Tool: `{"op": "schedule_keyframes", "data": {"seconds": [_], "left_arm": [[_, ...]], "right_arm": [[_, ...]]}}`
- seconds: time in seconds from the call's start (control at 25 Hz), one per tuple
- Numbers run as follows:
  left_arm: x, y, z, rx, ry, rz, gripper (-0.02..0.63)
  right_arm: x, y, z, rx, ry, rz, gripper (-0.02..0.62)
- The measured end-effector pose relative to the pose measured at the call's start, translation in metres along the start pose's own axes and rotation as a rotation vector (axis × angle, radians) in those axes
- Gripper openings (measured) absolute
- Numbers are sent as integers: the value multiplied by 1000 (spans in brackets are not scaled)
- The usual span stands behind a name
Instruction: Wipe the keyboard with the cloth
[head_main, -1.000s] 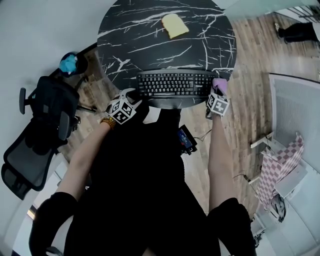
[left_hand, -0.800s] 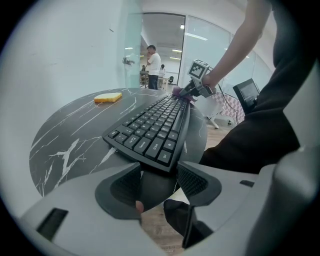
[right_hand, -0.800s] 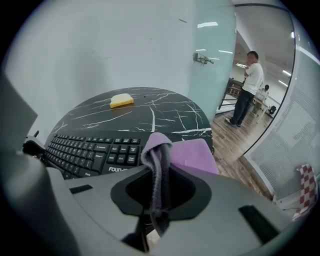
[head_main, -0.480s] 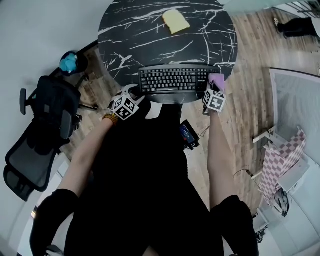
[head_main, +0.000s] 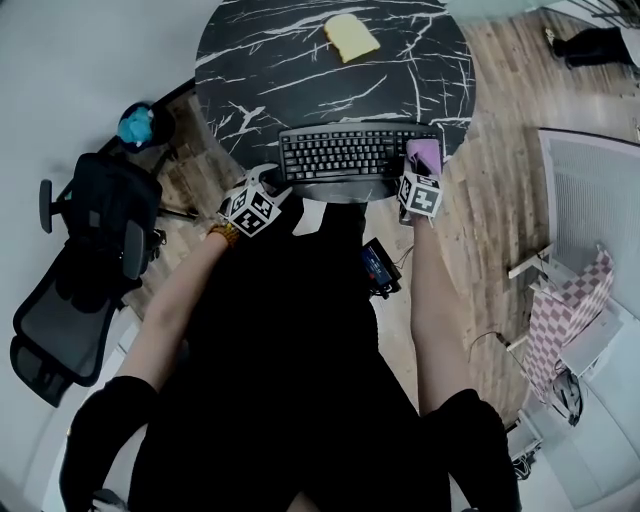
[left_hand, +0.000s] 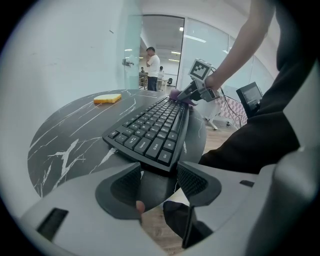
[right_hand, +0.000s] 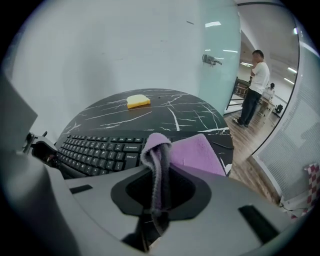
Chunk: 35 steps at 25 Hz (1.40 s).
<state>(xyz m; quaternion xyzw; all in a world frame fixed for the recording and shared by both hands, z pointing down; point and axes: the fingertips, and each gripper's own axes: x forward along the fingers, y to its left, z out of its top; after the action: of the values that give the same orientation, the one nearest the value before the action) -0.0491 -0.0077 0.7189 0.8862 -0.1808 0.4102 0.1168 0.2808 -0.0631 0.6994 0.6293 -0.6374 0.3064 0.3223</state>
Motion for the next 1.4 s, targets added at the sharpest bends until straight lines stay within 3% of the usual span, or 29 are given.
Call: {"op": "schedule_keyframes", "data": {"seconds": [0.52, 0.84, 1.4], "left_arm": [[-1, 1, 1, -38, -9, -30, 227], [-1, 1, 2, -42, -13, -45, 222], [-2, 1, 2, -52, -22, -49, 219]], "right_arm": [[2, 49, -4, -19, 2, 32, 71], [0, 51, -2, 6, 12, 25, 71], [-2, 97, -5, -73, 35, 123, 71]]}}
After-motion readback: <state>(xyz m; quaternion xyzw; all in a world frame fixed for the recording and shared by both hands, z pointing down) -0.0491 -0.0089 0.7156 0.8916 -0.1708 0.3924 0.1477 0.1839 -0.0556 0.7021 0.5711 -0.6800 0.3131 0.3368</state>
